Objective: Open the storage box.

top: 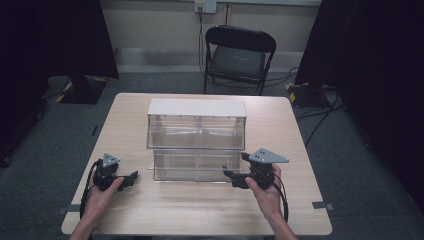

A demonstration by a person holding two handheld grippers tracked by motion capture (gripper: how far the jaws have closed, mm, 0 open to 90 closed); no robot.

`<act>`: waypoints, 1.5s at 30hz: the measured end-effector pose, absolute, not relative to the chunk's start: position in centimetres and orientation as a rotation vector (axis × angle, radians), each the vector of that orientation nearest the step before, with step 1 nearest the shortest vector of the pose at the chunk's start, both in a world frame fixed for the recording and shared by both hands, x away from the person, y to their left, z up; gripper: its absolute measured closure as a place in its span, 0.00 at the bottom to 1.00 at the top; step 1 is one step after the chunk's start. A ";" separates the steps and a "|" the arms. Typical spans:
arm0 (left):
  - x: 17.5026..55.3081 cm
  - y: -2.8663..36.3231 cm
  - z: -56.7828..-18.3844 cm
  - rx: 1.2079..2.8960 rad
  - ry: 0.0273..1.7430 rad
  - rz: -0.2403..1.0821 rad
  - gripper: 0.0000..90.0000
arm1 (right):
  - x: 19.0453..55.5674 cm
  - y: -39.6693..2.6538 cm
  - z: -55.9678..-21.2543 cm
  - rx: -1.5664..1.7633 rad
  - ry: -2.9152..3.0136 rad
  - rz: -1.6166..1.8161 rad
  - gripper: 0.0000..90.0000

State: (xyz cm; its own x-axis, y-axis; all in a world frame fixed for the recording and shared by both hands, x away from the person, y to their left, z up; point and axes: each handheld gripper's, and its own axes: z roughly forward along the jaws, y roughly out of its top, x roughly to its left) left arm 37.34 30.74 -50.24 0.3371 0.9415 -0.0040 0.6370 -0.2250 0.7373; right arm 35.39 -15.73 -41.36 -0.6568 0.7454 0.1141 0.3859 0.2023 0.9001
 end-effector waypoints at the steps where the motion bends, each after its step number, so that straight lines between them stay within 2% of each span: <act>1: 37.3 30.7 -50.2 1.956 1.380 0.602 0.13 | 35.4 -15.7 -41.3 1.062 2.135 1.442 0.15; 45: 37.3 30.7 -50.2 1.955 1.380 0.602 0.13 | 35.9 -15.9 -40.4 1.050 2.119 1.473 0.15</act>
State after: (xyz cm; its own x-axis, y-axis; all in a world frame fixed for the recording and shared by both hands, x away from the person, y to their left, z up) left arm 37.34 30.74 -50.24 0.3369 0.9415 -0.0042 0.6369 -0.2246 0.7375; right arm 35.95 -15.88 -40.39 -0.6622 0.7395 0.1209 0.3710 0.1834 0.9104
